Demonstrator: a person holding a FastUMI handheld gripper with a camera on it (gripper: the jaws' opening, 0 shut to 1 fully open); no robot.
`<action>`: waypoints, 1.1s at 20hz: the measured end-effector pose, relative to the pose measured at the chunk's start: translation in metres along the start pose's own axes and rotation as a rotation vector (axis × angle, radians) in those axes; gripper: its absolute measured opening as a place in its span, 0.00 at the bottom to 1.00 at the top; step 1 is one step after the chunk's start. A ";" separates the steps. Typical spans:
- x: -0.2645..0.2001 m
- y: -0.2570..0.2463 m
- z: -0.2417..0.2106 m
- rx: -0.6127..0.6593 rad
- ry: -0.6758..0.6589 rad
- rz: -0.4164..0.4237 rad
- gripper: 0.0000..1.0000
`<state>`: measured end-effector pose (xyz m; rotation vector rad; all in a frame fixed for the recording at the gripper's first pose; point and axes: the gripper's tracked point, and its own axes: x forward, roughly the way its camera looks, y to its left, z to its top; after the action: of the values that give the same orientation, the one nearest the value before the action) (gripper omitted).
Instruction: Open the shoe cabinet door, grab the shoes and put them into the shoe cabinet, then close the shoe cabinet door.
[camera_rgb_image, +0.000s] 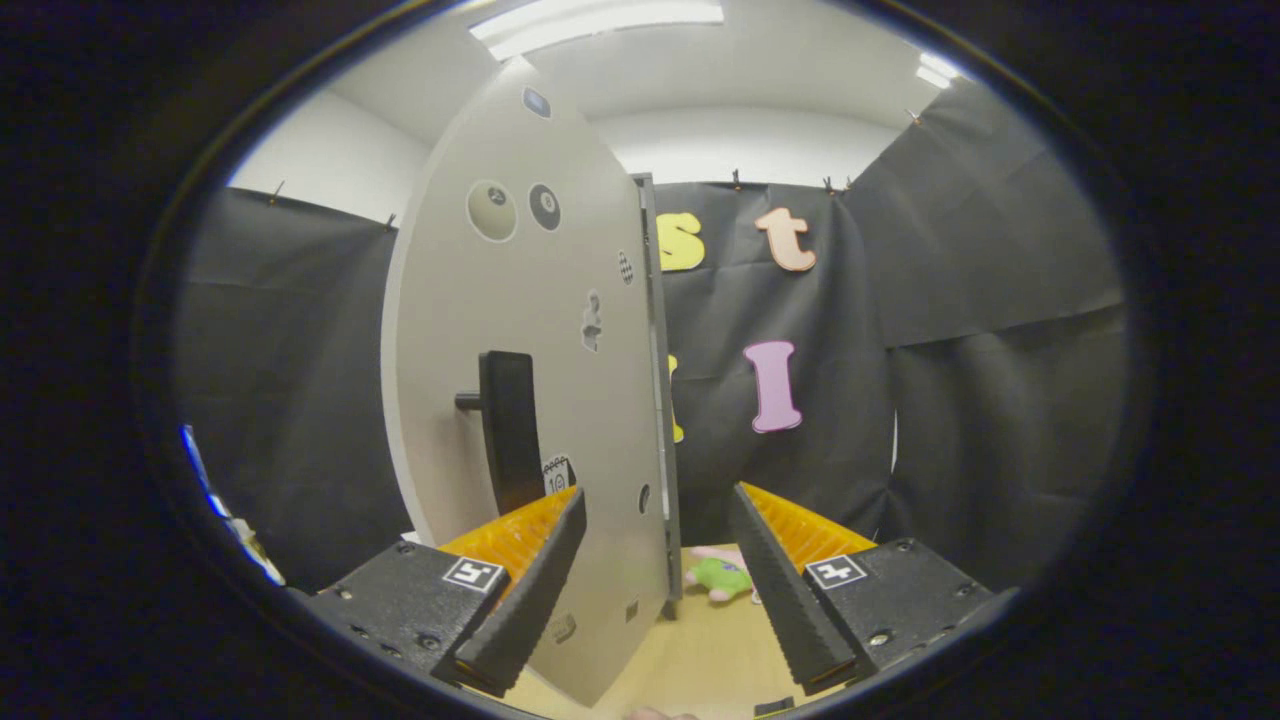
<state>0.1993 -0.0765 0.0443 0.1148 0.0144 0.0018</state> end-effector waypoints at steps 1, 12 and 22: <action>0.000 0.005 -0.002 0.001 0.003 -0.003 0.95; 0.037 0.085 -0.031 0.037 0.092 0.061 0.95; 0.043 0.154 -0.075 -0.018 0.163 0.080 0.97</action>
<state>0.2408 0.0850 -0.0137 0.0968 0.1723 0.0916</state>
